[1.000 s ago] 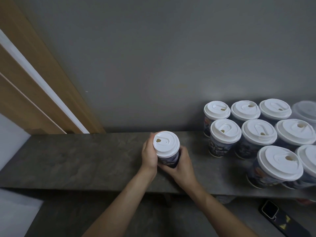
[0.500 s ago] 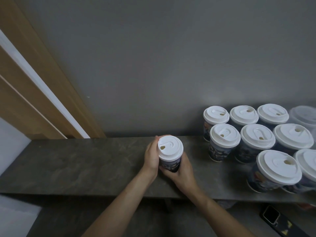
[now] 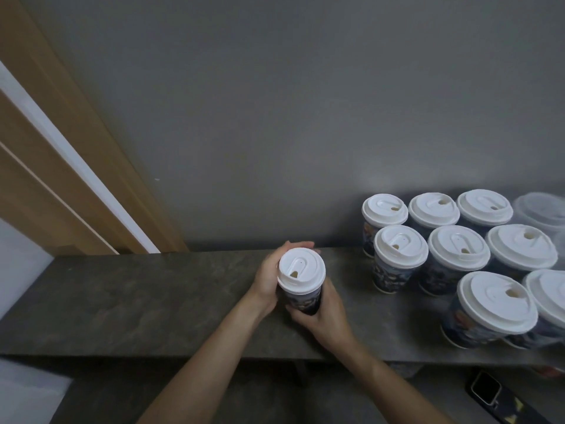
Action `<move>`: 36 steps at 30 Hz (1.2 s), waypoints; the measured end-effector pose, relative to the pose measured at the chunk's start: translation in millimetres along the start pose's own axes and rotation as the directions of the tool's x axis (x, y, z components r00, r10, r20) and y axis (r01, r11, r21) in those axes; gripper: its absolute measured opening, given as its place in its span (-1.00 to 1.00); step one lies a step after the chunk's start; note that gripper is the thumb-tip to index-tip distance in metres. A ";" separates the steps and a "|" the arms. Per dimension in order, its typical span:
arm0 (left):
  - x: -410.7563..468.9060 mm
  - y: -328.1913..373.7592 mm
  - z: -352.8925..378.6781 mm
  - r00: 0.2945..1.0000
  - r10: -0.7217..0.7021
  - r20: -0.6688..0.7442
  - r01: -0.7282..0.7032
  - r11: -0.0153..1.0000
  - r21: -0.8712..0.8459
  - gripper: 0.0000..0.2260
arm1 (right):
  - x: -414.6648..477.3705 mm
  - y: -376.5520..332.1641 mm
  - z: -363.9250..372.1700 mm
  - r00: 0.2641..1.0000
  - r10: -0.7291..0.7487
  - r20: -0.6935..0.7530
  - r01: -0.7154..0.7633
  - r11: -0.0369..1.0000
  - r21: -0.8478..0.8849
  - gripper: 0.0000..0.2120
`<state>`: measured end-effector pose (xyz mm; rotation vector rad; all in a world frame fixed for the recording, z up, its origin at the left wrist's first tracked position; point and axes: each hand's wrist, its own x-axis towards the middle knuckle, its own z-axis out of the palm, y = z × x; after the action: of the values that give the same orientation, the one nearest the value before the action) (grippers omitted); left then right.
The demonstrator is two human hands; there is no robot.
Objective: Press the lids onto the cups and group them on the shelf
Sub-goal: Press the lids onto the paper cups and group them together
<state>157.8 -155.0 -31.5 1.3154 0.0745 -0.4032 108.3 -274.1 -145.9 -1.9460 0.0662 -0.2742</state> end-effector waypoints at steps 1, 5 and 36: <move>1.1 1.6 -2.5 0.997 -0.033 0.064 0.033 0.999 0.003 -0.57 | 0.6 0.1 0.1 1.000 -0.003 0.007 0.003 1.000 -0.008 -0.29; -0.9 -6.4 0.2 0.997 0.072 -0.026 -0.072 0.997 0.006 -0.58 | 0.1 -1.8 2.8 1.000 -0.008 -0.018 0.008 1.000 0.029 -0.20; -9.2 -5.5 0.8 0.978 0.156 -0.140 -0.130 0.976 0.174 -0.66 | -1.3 -8.0 -6.4 0.999 -0.039 0.024 0.038 0.998 0.051 -0.33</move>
<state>147.3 -154.6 -33.8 1.5030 0.0757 -0.1873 105.0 -276.6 -136.4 -1.9012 0.0053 -0.2748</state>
